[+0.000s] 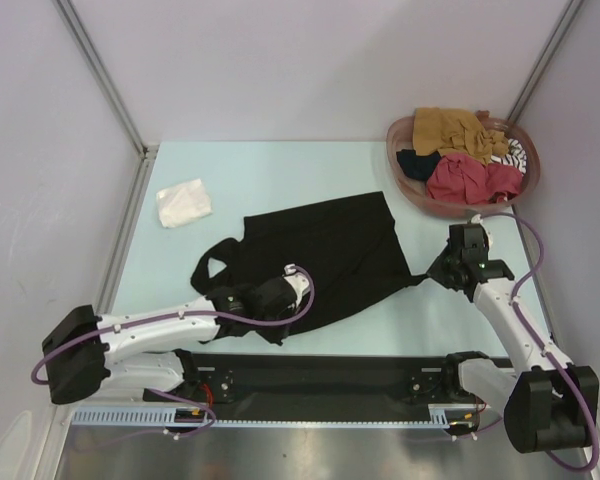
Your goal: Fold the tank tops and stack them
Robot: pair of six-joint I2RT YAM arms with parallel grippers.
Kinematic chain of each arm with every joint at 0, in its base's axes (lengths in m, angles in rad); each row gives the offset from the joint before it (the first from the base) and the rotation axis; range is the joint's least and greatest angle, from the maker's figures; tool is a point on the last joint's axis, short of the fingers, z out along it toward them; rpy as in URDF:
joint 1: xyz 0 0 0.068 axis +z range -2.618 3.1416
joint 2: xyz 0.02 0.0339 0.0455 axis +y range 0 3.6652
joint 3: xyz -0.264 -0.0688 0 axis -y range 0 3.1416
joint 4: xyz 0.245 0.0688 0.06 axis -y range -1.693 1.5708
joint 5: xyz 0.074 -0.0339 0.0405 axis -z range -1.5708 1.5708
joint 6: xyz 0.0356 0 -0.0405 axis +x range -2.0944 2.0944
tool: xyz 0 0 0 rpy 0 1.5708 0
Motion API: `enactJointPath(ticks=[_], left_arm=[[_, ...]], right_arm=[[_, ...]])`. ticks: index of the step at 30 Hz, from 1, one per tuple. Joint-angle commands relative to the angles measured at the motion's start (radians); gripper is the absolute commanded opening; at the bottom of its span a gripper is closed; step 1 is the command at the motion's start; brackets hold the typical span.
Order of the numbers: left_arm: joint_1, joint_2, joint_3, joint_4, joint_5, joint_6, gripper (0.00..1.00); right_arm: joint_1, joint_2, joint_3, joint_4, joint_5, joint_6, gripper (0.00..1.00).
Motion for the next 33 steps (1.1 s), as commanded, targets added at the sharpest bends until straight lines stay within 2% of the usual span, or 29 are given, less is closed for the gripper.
enactJointPath(ticks=[1, 4, 8, 15, 19, 24, 28, 33], left_arm=[[0.004, -0.059, 0.049, -0.033, 0.057, -0.038, 0.0], [0.004, -0.096, 0.065, -0.068, 0.057, -0.054, 0.0], [0.004, -0.125, 0.071, -0.089, 0.088, -0.055, 0.0], [0.017, -0.134, 0.103, -0.133, 0.033, -0.051, 0.0], [0.073, -0.171, 0.183, -0.217, -0.013, -0.012, 0.0], [0.175, -0.235, 0.347, -0.295, -0.044, 0.07, 0.01], [0.213, -0.232, 0.512, -0.342, -0.061, 0.137, 0.0], [0.215, -0.194, 0.822, -0.482, -0.11, 0.241, 0.0]], right_arm=[[-0.005, -0.041, -0.028, -0.009, -0.001, 0.002, 0.0], [-0.005, -0.082, -0.1, 0.011, -0.037, 0.045, 0.0], [-0.004, -0.15, -0.14, -0.012, -0.005, 0.074, 0.0], [-0.005, -0.136, -0.083, 0.004, -0.003, 0.051, 0.0], [-0.005, -0.065, 0.036, 0.013, -0.023, 0.024, 0.0], [-0.005, 0.034, 0.286, 0.005, -0.055, 0.014, 0.0], [-0.007, 0.065, 0.479, -0.009, -0.116, 0.001, 0.0], [-0.007, 0.025, 0.75, -0.032, -0.135, -0.041, 0.0]])
